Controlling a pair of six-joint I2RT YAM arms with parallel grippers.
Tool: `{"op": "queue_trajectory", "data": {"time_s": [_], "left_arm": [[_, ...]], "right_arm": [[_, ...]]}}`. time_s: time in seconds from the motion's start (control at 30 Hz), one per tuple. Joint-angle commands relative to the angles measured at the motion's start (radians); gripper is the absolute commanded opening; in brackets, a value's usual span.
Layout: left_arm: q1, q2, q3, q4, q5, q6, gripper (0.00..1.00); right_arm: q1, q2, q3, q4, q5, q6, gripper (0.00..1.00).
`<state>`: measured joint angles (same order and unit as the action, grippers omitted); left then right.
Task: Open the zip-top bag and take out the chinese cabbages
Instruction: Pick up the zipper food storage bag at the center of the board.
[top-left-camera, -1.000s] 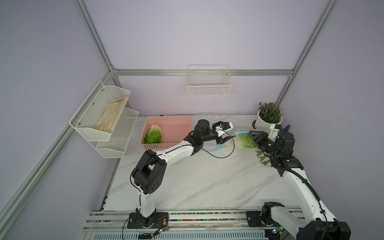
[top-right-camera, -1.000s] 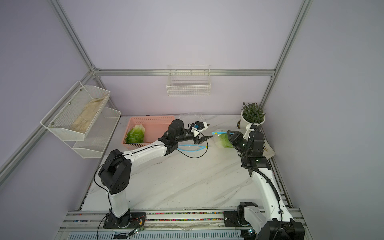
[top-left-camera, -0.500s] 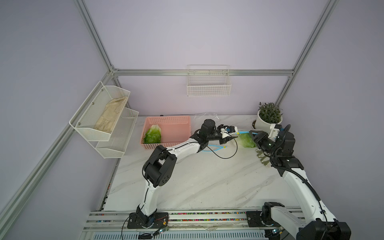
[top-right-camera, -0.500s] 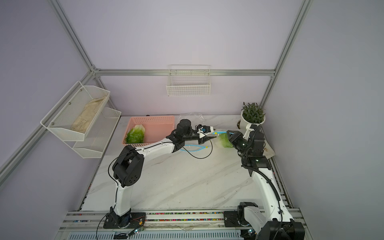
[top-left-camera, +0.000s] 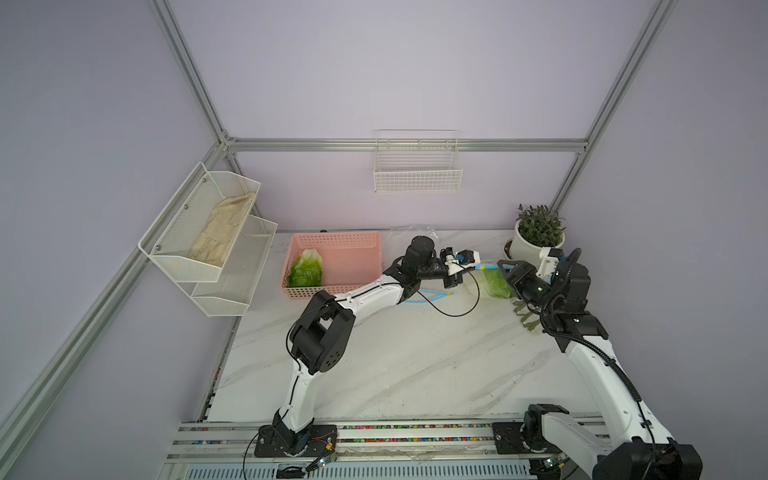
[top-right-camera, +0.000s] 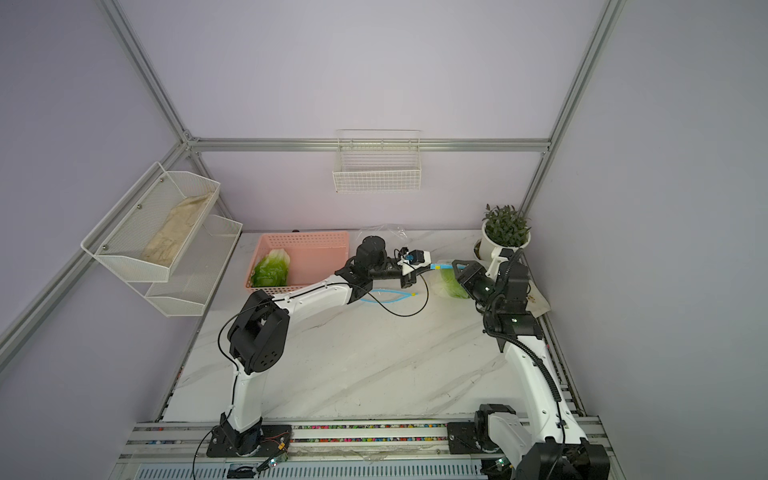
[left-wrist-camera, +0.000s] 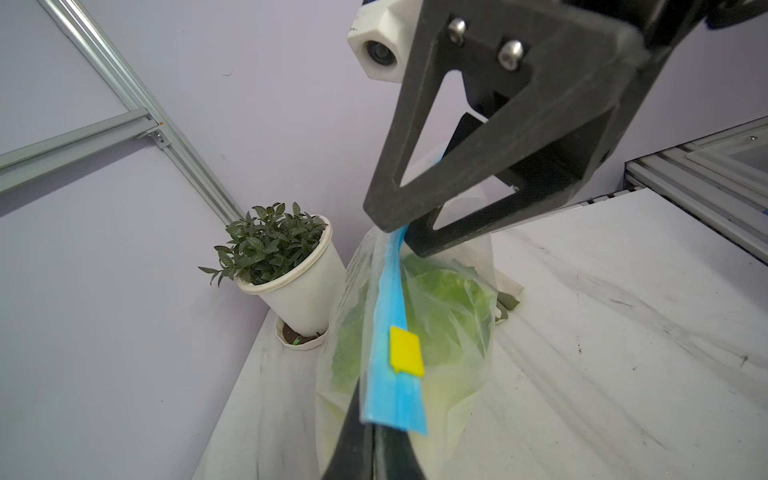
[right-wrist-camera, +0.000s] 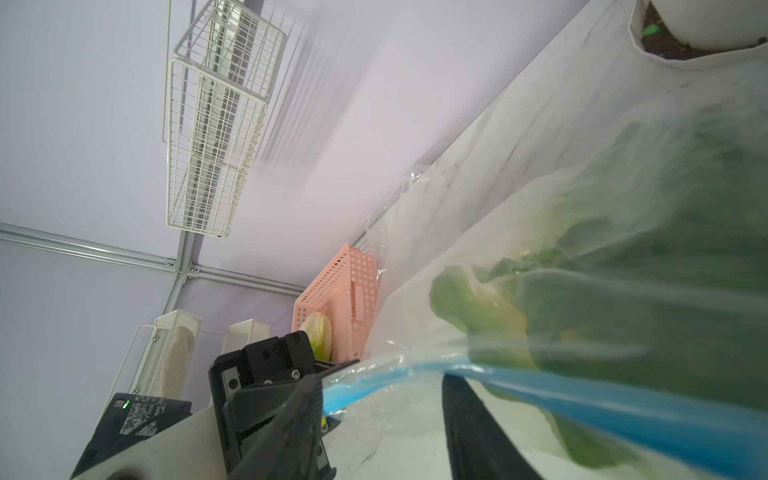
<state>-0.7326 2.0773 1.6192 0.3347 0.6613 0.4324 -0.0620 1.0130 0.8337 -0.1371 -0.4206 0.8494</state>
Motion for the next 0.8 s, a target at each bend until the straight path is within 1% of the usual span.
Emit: {"op": "queue_trajectory", "data": {"time_s": [0.0,0.1,0.2,0.3,0.37,0.43,0.5,0.63,0.7,0.77], "left_arm": [[-0.014,-0.058,0.017,0.038,0.016,-0.098,0.0],[-0.028,-0.097,-0.02,0.062,0.002,-0.169,0.0],[-0.046,-0.156,-0.092,0.121,-0.017,-0.238,0.0],[-0.051,-0.209,-0.17,0.208,-0.049,-0.351,0.0],[-0.05,-0.24,-0.199,0.21,-0.078,-0.429,0.0],[-0.051,-0.267,-0.23,0.211,-0.095,-0.472,0.0],[-0.051,-0.297,-0.265,0.218,-0.115,-0.529,0.0],[-0.051,-0.369,-0.341,0.218,-0.117,-0.606,0.0],[-0.051,-0.413,-0.39,0.214,-0.132,-0.61,0.0],[-0.05,-0.464,-0.44,0.171,-0.163,-0.608,0.0]], "right_arm": [[-0.004,-0.018,0.058,-0.03,0.017,-0.049,0.58],[-0.004,-0.048,0.083,-0.072,0.063,-0.095,0.63],[-0.004,-0.083,0.118,-0.114,0.117,-0.143,0.66],[-0.004,-0.096,0.165,-0.168,0.162,-0.205,0.69],[-0.004,-0.103,0.196,-0.192,0.166,-0.249,0.72],[-0.004,-0.116,0.214,-0.199,0.16,-0.274,0.73],[-0.004,-0.128,0.234,-0.2,0.146,-0.304,0.74],[-0.004,-0.134,0.284,-0.2,0.064,-0.396,0.75],[-0.004,-0.134,0.296,-0.182,0.002,-0.448,0.75],[-0.002,-0.13,0.308,-0.165,-0.071,-0.496,0.75]]}}
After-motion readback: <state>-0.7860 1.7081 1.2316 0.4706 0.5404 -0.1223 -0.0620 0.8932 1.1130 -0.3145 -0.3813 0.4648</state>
